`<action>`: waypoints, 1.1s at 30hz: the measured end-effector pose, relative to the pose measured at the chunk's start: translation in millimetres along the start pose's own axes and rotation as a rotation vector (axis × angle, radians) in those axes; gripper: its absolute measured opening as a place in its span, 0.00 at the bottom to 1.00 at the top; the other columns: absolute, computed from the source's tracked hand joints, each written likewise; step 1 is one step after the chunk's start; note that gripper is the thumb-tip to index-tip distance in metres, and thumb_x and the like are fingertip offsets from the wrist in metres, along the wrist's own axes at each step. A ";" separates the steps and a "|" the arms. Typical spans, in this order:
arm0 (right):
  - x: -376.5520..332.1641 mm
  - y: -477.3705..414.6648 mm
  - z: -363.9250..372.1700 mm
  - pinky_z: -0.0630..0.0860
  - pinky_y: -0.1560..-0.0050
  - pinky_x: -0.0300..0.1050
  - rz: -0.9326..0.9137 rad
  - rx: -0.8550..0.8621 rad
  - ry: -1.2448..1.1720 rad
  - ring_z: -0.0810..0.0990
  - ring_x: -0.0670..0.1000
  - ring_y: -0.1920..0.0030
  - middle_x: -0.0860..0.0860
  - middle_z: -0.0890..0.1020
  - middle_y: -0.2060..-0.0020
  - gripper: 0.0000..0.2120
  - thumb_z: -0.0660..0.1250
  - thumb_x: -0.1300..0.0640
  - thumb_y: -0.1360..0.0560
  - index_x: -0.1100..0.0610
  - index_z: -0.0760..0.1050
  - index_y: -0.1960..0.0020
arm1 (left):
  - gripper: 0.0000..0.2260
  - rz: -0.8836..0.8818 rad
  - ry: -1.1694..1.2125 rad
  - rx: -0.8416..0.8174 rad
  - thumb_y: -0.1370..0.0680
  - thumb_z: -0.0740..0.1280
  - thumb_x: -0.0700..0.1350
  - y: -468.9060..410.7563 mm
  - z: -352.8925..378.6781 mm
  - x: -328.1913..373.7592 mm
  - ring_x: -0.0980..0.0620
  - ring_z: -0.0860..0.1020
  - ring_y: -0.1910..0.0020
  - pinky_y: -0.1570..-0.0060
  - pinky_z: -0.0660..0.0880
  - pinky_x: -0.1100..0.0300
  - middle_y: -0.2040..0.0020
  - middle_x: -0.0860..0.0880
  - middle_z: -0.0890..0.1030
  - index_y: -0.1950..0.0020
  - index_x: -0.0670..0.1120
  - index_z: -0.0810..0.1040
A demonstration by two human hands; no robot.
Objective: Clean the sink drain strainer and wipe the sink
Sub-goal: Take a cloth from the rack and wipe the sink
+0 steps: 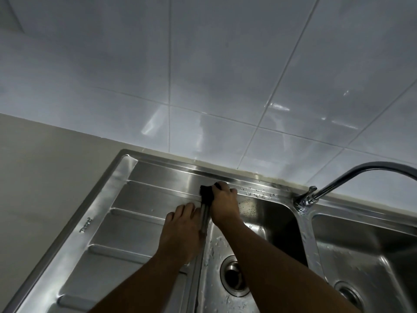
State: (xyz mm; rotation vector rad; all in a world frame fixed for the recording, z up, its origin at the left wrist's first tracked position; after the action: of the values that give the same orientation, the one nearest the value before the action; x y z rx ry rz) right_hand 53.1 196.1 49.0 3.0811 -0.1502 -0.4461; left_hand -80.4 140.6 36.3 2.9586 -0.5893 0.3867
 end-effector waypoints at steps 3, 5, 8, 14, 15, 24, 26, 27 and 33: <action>13.2 -3.9 -2.7 0.69 0.33 0.49 0.019 -0.007 0.069 0.66 0.59 0.35 0.54 0.66 0.27 0.25 0.65 0.63 0.25 0.56 0.69 0.28 | 0.28 -0.016 0.010 0.012 0.19 0.55 0.57 8.6 6.5 -2.9 0.49 0.57 0.23 0.22 0.51 0.46 0.22 0.51 0.59 0.20 0.51 0.57; 24.3 -4.5 -10.0 0.68 0.33 0.51 0.013 -0.002 0.155 0.66 0.58 0.34 0.54 0.68 0.28 0.25 0.66 0.62 0.24 0.56 0.69 0.28 | 0.28 -0.012 0.010 0.020 0.19 0.53 0.56 12.5 9.6 -2.8 0.50 0.55 0.22 0.21 0.48 0.46 0.21 0.51 0.58 0.19 0.51 0.55; 49.1 -2.1 -19.2 0.69 0.34 0.51 0.024 -0.015 0.234 0.68 0.57 0.36 0.54 0.70 0.30 0.26 0.66 0.63 0.26 0.55 0.69 0.28 | 0.27 -0.027 0.011 0.031 0.18 0.50 0.56 14.6 10.6 -1.0 0.50 0.54 0.22 0.21 0.45 0.47 0.22 0.52 0.57 0.19 0.51 0.54; 123.6 17.4 -32.0 0.71 0.33 0.53 0.170 -0.072 0.279 0.68 0.61 0.33 0.54 0.64 0.25 0.29 0.64 0.64 0.24 0.53 0.64 0.25 | 0.27 -0.050 0.021 0.015 0.18 0.53 0.55 11.8 6.5 2.2 0.49 0.56 0.24 0.22 0.46 0.47 0.22 0.52 0.58 0.19 0.51 0.56; 137.3 22.3 -34.9 0.70 0.32 0.54 0.186 -0.090 0.303 0.66 0.61 0.31 0.54 0.63 0.25 0.29 0.64 0.62 0.24 0.53 0.63 0.24 | 0.27 -0.055 0.015 0.003 0.18 0.53 0.55 11.7 6.6 3.0 0.49 0.56 0.24 0.22 0.46 0.47 0.22 0.52 0.57 0.19 0.51 0.56; 189.3 70.8 -28.1 0.64 0.29 0.54 0.219 -0.165 0.452 0.61 0.63 0.27 0.60 0.50 0.20 0.27 0.54 0.58 0.19 0.61 0.56 0.21 | 0.28 -0.109 -0.006 -0.087 0.18 0.52 0.54 10.0 6.8 7.9 0.47 0.55 0.23 0.22 0.48 0.46 0.21 0.50 0.56 0.18 0.51 0.52; 192.8 78.2 -30.0 0.64 0.29 0.54 0.204 -0.151 0.457 0.61 0.61 0.27 0.58 0.52 0.20 0.25 0.54 0.57 0.19 0.58 0.61 0.23 | 0.28 -0.122 -0.007 -0.111 0.18 0.53 0.54 8.8 6.5 8.2 0.47 0.54 0.23 0.22 0.49 0.46 0.21 0.50 0.55 0.18 0.50 0.51; 193.8 80.7 -32.8 0.64 0.29 0.53 0.205 -0.140 0.446 0.62 0.61 0.28 0.57 0.55 0.21 0.24 0.55 0.57 0.19 0.57 0.63 0.24 | 0.28 -0.128 0.000 -0.124 0.18 0.53 0.53 8.4 6.5 8.6 0.47 0.54 0.23 0.22 0.49 0.46 0.20 0.50 0.55 0.18 0.50 0.51; 197.2 105.4 -42.1 0.67 0.29 0.55 0.248 -0.122 0.307 0.63 0.61 0.31 0.56 0.58 0.25 0.22 0.56 0.59 0.20 0.58 0.65 0.26 | 0.29 -0.150 0.023 -0.156 0.17 0.54 0.52 9.8 5.0 11.0 0.46 0.52 0.21 0.22 0.52 0.46 0.19 0.50 0.52 0.18 0.50 0.50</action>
State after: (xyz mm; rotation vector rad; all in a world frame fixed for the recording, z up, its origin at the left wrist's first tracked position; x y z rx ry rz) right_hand 243.6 72.1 37.8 2.9099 -0.4685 0.0264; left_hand -73.2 126.8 34.9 2.8215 -0.3734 0.3430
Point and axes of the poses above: each hand's wrist, its own y-axis away from the middle knuckle, its own z-axis out of the palm, x = y × z, the point moved 5 cm from there along -y, towards the middle knuckle
